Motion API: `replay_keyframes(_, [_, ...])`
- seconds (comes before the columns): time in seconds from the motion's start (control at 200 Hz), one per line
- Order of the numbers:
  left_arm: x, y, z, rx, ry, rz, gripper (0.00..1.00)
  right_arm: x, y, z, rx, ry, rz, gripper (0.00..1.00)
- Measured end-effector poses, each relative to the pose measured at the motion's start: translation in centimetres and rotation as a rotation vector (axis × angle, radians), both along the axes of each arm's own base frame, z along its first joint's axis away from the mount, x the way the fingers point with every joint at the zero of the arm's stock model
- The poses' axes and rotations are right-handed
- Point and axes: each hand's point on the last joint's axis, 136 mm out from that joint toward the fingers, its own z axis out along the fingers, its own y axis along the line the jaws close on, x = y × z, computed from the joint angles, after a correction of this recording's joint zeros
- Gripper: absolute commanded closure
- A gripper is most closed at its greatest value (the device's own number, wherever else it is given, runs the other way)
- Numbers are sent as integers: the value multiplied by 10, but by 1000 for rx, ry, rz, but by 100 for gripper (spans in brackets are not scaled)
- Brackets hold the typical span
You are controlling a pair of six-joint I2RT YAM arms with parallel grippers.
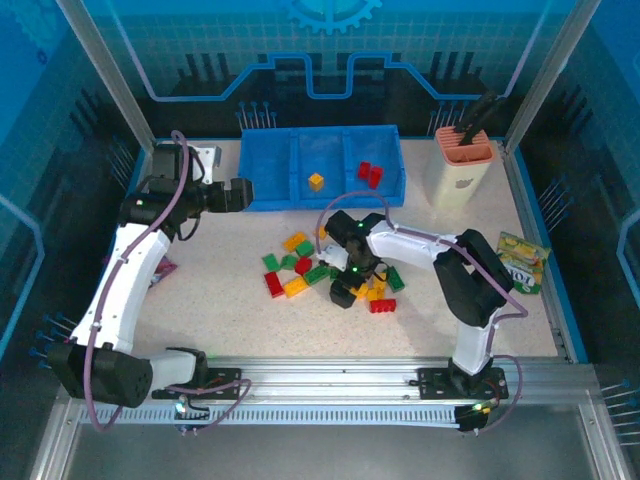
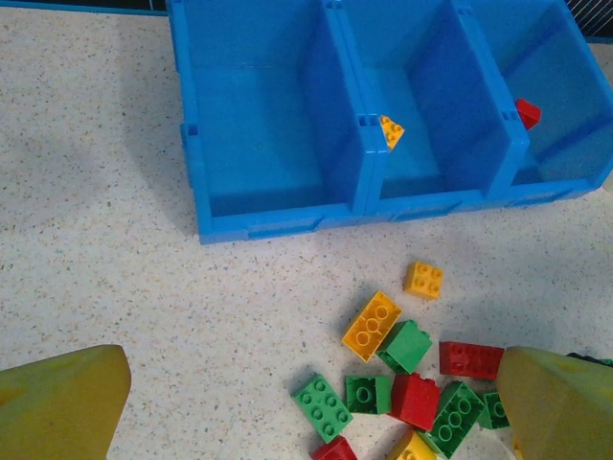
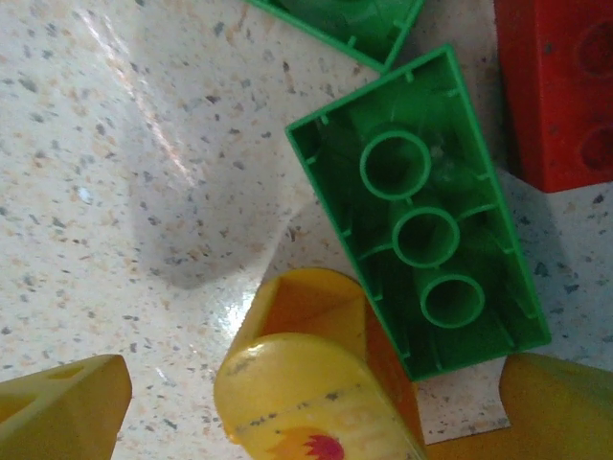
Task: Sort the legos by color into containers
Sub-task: Pick up the lego from the center of the table, then place the lego in the container.
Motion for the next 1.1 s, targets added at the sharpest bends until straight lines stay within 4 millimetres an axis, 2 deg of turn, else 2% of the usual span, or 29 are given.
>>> replay_keyframes(0.11, [1, 0, -3, 2, 8, 0, 0, 1, -6, -4, -30, -16, 7, 10])
replay_keyframes(0.275, [2, 0, -3, 2, 9, -1, 1, -3, -15, -11, -65, -14, 9, 26])
replay_keyframes(0.42, [1, 0, -3, 3, 9, -1, 0, -3, -18, -17, -92, -11, 4, 54])
replay_keyframes(0.475, [2, 0, -3, 3, 9, 0, 1, -2, -18, -17, -94, -15, 10, 61])
replay_keyframes(0.665, [2, 1, -3, 4, 9, 2, 0, -6, -18, -11, -95, 0, -2, 68])
replay_keyframes(0.771, [2, 2, -3, 8, 8, 3, 0, 0, -12, 12, -51, -24, -16, 68])
replay_keyframes(0.861, [2, 3, -3, 10, 8, 5, 1, 23, -2, 48, 42, -75, -57, 68])
replay_keyframes(1.006, [3, 8, -4, 12, 8, 20, 1, 92, 5, 103, 181, -239, -164, 69])
replay_keyframes(1.101, [4, 12, -4, 16, 7, 34, 1, 136, 7, 123, 227, -342, -218, 69])
